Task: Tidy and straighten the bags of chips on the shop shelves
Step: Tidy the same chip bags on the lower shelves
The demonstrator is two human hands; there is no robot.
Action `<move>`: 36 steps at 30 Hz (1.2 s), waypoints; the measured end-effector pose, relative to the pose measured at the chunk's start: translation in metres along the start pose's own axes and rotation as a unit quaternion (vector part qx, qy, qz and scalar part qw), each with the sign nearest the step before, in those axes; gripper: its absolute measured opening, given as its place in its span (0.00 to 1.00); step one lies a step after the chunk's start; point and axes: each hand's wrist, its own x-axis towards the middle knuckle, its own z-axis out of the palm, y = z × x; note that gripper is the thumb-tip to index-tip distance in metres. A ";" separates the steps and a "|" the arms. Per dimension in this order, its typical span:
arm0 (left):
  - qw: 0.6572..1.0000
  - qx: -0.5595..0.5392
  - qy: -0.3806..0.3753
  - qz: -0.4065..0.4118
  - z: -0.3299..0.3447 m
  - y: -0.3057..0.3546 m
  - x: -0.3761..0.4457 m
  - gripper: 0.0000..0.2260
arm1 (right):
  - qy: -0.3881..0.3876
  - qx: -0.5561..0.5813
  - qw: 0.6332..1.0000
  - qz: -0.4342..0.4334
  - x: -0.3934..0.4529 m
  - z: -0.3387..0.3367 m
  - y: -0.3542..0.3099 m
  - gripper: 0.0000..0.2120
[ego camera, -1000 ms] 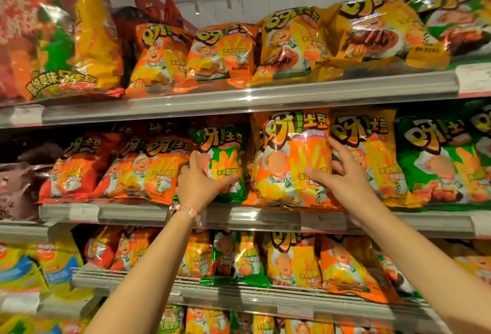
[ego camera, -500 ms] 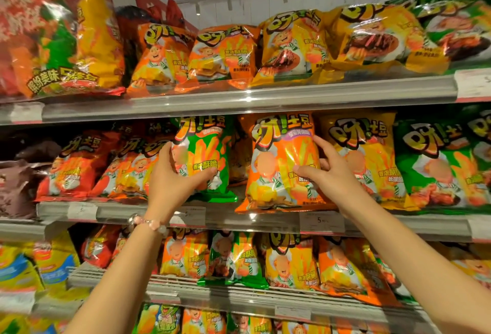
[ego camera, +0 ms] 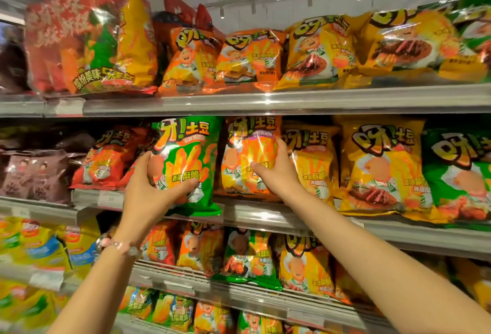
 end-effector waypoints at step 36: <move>0.995 -0.030 -0.058 0.070 0.090 0.031 -0.061 0.54 | -0.092 0.160 0.983 0.018 -0.061 -0.031 -0.003 0.50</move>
